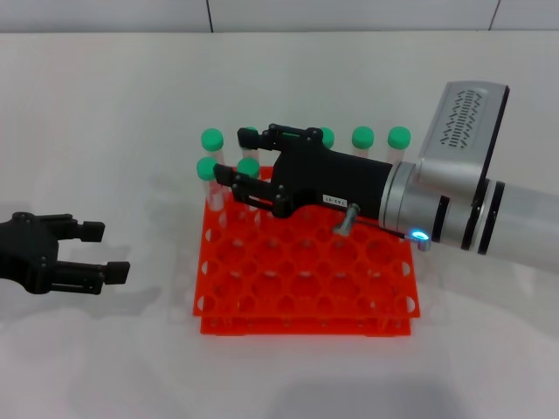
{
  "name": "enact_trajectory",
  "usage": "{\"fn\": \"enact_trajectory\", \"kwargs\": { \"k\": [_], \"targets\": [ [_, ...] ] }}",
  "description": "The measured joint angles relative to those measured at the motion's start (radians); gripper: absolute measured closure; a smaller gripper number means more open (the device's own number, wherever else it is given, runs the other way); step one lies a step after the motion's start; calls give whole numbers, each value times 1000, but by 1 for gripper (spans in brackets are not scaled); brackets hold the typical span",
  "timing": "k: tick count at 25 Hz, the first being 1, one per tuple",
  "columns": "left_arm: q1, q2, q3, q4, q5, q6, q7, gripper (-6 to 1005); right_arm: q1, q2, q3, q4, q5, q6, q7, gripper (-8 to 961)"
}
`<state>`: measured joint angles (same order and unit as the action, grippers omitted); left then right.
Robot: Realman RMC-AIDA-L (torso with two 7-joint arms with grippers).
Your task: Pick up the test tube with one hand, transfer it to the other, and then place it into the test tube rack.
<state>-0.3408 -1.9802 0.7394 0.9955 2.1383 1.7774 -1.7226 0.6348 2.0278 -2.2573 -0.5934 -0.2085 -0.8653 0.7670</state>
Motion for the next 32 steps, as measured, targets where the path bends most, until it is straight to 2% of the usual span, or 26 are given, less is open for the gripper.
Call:
{"fn": "enact_trajectory", "kwargs": {
  "k": [5, 11, 13, 16, 19, 22, 23, 24, 27, 29, 32],
  "targets": [
    [3, 0, -1, 0, 0, 1, 1, 108, -12, -2, 3, -9, 0, -26, -3, 410],
    [5, 2, -2, 2, -15, 3, 4, 109, -64, -12, 36, -12, -1, -115, -12, 277],
    [6, 3, -7, 4, -21, 4, 7, 109, -77, -15, 51, -12, -1, -142, -13, 276],
    [3, 0, -36, 4, -31, 14, 19, 109, -117, -24, 134, -13, -64, -201, 0, 275],
    [-2, -4, -74, 4, -48, 35, 28, 108, -144, -36, 250, -16, -191, -230, 59, 276],
    [-3, -7, -99, 4, -77, 51, 29, 108, -161, -62, 378, -23, -363, -265, 174, 279],
    [-3, -8, -109, 4, -103, 55, 29, 108, -176, -89, 467, -41, -495, -295, 269, 280],
    [-3, -8, -109, 4, -103, 55, 29, 108, -176, -89, 467, -41, -495, -295, 269, 281],
    [-3, -14, -112, 2, -151, 56, 29, 107, -206, -122, 582, -85, -662, -339, 388, 284],
    [-3, -15, -113, 1, -160, 56, 29, 107, -230, -137, 667, -124, -786, -376, 455, 285],
    [-3, -21, -113, 0, -182, 56, 29, 107, -262, -140, 797, -190, -971, -436, 543, 286]
  ]
}}
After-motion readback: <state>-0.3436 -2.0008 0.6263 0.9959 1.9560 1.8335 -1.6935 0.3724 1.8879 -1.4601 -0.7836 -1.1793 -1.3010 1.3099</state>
